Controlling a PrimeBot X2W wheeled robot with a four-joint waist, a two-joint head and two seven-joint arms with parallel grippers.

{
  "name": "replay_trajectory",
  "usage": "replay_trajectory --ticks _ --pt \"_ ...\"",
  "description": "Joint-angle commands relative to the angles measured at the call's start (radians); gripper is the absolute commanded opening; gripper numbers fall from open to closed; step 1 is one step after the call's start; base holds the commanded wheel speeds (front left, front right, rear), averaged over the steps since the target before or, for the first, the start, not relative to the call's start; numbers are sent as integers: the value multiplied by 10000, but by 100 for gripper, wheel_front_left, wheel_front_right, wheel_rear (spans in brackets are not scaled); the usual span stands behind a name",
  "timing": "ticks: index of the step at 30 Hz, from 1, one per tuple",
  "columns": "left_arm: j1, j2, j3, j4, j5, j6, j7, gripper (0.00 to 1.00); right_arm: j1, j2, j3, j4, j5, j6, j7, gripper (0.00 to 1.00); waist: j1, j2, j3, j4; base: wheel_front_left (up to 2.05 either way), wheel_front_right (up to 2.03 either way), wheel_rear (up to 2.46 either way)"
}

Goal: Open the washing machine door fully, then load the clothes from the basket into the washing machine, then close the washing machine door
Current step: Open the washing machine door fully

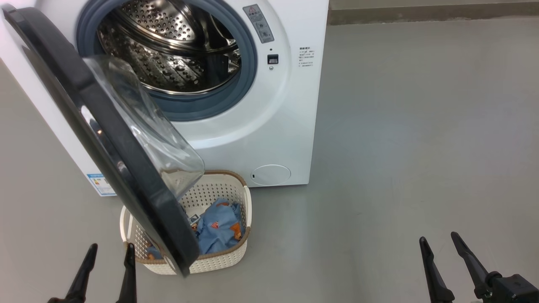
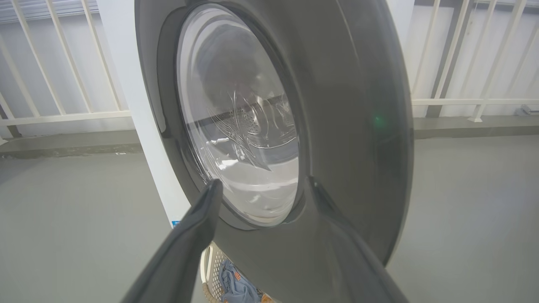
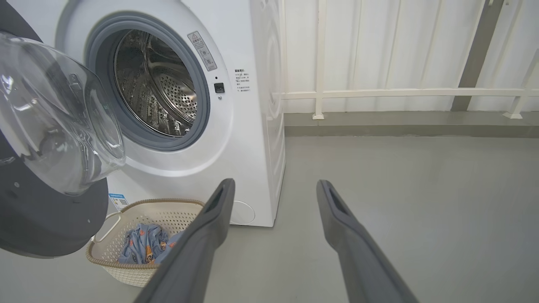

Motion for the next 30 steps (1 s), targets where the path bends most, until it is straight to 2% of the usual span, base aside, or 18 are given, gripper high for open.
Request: replay_trajectory --ticks 1,11,30 --pt "-148 72 272 -310 48 86 -63 100 -46 -83 169 -266 -104 16 -78 100 0 0 12 0 0 0 0" --pt "-91 39 113 -263 -5 175 -63 100 -13 173 9 -577 -478 16 29 100 0 0 -61 -30 0 0 0" --pt "-296 38 248 26 215 172 -63 100 -114 203 34 -86 -360 16 -106 100 0 0 -9 1 0 0 0"
